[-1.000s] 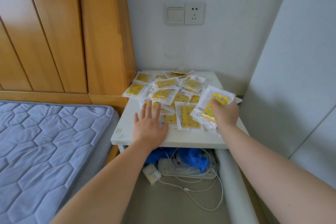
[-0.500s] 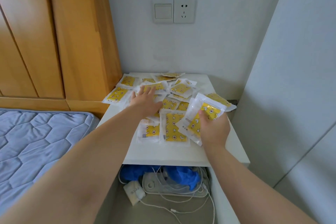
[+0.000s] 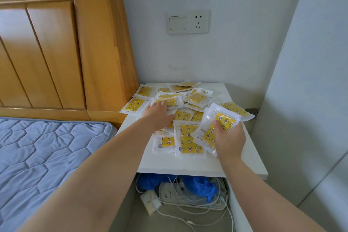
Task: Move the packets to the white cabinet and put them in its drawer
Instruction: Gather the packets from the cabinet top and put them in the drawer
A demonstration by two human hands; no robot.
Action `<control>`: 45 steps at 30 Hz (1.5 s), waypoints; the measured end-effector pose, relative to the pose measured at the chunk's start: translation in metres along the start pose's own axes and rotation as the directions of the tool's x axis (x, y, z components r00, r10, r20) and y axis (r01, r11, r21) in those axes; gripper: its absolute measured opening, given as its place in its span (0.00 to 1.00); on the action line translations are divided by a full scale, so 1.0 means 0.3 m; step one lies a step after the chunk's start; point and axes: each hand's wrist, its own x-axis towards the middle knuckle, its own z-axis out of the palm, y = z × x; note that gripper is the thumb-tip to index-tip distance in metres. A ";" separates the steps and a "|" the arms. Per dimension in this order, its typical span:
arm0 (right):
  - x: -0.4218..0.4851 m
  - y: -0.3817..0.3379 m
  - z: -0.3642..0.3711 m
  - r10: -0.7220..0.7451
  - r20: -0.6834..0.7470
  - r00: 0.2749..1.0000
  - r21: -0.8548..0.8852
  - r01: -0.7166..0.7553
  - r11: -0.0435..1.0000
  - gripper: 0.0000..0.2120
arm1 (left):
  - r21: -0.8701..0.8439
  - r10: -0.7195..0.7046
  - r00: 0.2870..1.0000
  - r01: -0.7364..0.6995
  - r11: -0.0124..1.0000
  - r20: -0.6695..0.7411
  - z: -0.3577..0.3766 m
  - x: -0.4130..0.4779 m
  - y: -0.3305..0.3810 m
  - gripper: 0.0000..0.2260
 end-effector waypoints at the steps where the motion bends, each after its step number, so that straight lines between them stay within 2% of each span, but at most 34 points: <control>1: 0.000 -0.001 0.001 0.002 0.001 1.000 0.000 -0.002 1.000 0.18 | 0.021 -0.001 1.000 0.002 1.000 -0.020 -0.006 -0.005 -0.001 0.26; 4: 0.001 0.000 0.001 0.000 0.005 1.000 -0.004 0.000 1.000 0.18 | 0.140 -0.033 0.999 0.034 0.990 -0.008 -0.034 -0.003 -0.014 0.28; 6: 0.003 0.002 0.002 -0.001 0.008 1.000 -0.005 0.001 1.000 0.18 | 0.127 -0.047 0.999 0.043 0.991 0.028 -0.040 0.000 -0.023 0.27; 10: 0.003 0.006 0.005 -0.005 0.011 1.000 -0.001 0.005 1.000 0.19 | -0.032 -0.033 0.997 0.035 0.999 0.077 -0.048 -0.029 -0.026 0.24; 12: 0.002 0.005 0.007 0.002 0.014 1.000 0.004 -0.002 1.000 0.19 | -0.041 -0.001 0.985 0.008 0.999 0.172 -0.065 -0.042 -0.033 0.27; 14: 0.000 0.003 0.007 0.006 0.017 1.000 0.009 -0.006 1.000 0.19 | -0.131 0.034 0.953 0.006 0.991 0.302 -0.101 -0.061 -0.032 0.32; 16: 0.000 0.001 0.006 0.006 0.015 1.000 0.011 -0.006 1.000 0.19 | -0.323 0.043 0.917 0.096 0.942 0.396 -0.139 -0.077 -0.025 0.31; 18: -0.001 0.001 0.006 0.008 0.015 1.000 0.012 -0.008 1.000 0.19 | -0.448 0.004 0.926 0.179 0.876 0.379 -0.149 -0.080 -0.033 0.26; 20: -0.002 0.002 0.005 0.011 0.020 1.000 0.014 -0.011 1.000 0.18 | -0.371 -0.004 0.963 0.108 0.922 0.269 -0.130 -0.070 -0.060 0.20; 22: -0.002 0.001 0.005 0.010 0.020 1.000 0.011 -0.010 1.000 0.18 | -0.156 -0.033 0.987 0.058 0.986 0.155 -0.106 -0.064 -0.081 0.28; 25: -0.001 0.001 0.006 0.007 0.017 1.000 0.006 -0.007 1.000 0.18 | -0.004 -0.226 0.972 0.227 0.974 0.067 -0.102 -0.071 -0.090 0.47; 27: 0.000 0.000 0.005 0.008 0.019 1.000 0.002 -0.008 1.000 0.19 | 0.024 -0.333 0.937 0.332 0.943 0.103 -0.095 -0.066 -0.106 0.54; 28: 0.001 0.000 0.005 0.007 0.021 1.000 0.000 -0.007 1.000 0.19 | 0.039 -0.366 0.921 0.364 0.931 0.133 -0.093 -0.066 -0.115 0.54; 30: 0.002 0.001 0.005 0.007 0.025 1.000 -0.002 -0.007 1.000 0.20 | 0.040 -0.372 0.907 0.372 0.927 0.197 -0.090 -0.067 -0.130 0.47; 33: 0.004 0.005 0.006 0.012 0.021 1.000 -0.001 -0.012 1.000 0.20 | -0.050 -0.351 0.895 0.378 0.924 0.274 -0.099 -0.080 -0.131 0.35; 38: 0.004 0.006 0.009 0.007 0.018 1.000 -0.019 -0.006 1.000 0.20 | -0.234 -0.390 0.879 0.455 0.859 0.274 -0.105 -0.093 -0.152 0.38; 41: 0.003 0.005 0.007 0.007 0.023 1.000 -0.022 -0.006 1.000 0.19 | -0.368 -0.364 0.898 0.434 0.822 0.247 -0.111 -0.110 -0.153 0.39; 43: 0.002 0.003 0.009 0.012 0.024 1.000 -0.018 -0.011 1.000 0.18 | -0.429 -0.333 0.915 0.402 0.809 0.228 -0.106 -0.121 -0.152 0.37; 45: 0.001 0.001 0.013 0.005 0.027 1.000 -0.022 -0.005 1.000 0.19 | -0.522 -0.337 0.917 0.400 0.753 0.215 -0.107 -0.135 -0.151 0.31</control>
